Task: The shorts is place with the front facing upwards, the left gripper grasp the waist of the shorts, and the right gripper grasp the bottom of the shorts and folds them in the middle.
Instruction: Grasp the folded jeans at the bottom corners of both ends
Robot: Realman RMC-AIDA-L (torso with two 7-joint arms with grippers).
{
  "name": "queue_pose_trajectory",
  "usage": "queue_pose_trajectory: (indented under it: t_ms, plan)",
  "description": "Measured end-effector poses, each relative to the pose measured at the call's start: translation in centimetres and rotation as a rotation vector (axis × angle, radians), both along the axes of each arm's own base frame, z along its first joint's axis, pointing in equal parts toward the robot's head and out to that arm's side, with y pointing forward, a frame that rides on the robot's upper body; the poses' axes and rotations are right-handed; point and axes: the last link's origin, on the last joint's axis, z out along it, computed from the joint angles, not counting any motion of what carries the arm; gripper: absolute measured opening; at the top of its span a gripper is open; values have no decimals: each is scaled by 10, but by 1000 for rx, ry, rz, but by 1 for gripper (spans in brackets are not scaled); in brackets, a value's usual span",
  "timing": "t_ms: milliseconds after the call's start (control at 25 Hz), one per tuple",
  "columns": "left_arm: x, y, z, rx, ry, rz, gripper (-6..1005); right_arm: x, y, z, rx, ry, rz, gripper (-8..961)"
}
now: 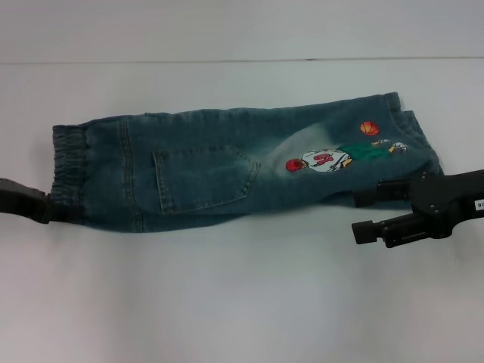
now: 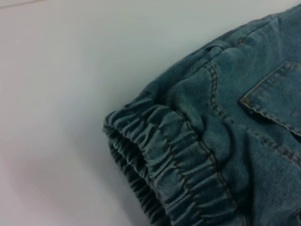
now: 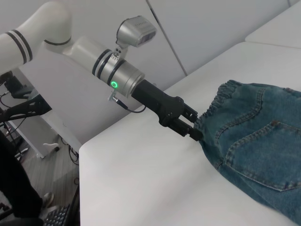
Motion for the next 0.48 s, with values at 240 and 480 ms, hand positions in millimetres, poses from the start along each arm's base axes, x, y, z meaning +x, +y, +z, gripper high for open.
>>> queue_pose_trajectory:
  t_ms: [240,480]
  plan:
    - [1,-1,0,-10,-1,-1,458,1,0,-2,6,-4,-1,928]
    - [2,-2,0,-17,-4,-4,255,-1,1,-3,5,-3,9,927]
